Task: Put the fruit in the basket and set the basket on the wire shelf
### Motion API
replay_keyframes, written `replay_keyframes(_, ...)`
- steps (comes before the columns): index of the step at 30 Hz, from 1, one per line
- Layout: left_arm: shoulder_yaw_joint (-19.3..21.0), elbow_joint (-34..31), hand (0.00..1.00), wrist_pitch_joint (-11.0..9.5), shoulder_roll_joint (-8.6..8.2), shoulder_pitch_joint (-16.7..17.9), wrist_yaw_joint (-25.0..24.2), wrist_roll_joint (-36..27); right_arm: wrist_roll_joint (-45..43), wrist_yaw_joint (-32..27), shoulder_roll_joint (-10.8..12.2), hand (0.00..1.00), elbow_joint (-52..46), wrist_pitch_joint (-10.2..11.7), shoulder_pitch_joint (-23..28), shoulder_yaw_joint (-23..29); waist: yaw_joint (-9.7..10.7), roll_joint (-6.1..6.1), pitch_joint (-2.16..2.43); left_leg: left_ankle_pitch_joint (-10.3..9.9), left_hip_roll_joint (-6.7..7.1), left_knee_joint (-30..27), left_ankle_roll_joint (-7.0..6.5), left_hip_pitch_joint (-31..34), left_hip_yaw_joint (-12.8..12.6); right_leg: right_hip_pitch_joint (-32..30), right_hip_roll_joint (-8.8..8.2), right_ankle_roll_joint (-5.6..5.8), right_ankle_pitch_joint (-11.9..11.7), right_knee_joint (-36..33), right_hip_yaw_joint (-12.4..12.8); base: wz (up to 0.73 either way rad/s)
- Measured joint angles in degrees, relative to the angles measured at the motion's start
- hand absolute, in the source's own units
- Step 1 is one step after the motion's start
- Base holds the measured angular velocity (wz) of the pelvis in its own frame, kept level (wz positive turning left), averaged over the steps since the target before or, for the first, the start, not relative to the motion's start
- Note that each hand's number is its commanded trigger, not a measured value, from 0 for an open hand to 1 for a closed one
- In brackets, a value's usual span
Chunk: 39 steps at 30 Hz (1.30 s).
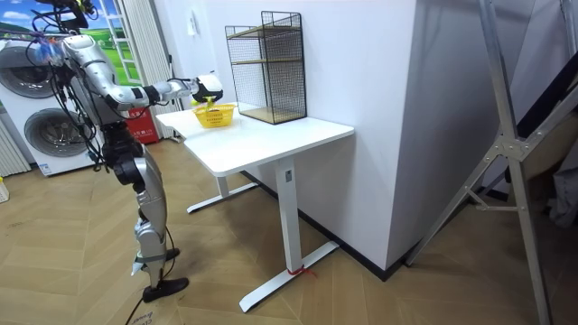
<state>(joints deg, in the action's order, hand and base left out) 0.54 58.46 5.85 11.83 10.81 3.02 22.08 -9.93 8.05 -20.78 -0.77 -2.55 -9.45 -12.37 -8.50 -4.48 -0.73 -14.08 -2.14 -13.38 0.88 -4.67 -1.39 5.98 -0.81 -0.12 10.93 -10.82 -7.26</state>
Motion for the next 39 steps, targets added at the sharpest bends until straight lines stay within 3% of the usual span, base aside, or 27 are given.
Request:
replay_keyframes(34,-0.07,-1.2,0.0,0.07,0.0,0.26,-0.01,-0.05,0.15,3.43,0.0,0.0,0.15,-0.11,0.01,0.01,0.2,0.06,0.09,0.0,0.0,-0.1,0.0,-0.11,-0.05,0.4,0.0,0.0,0.0,0.08,-0.03,0.0)
replay_keyframes(39,-0.21,-1.26,0.0,0.07,0.01,0.27,-0.02,-0.19,0.25,3.23,0.0,0.0,0.12,-0.11,0.0,0.05,0.37,-0.01,0.36,0.0,0.0,-0.13,0.0,-0.02,0.04,0.41,0.0,-0.01,0.0,0.05,-0.15,0.0)
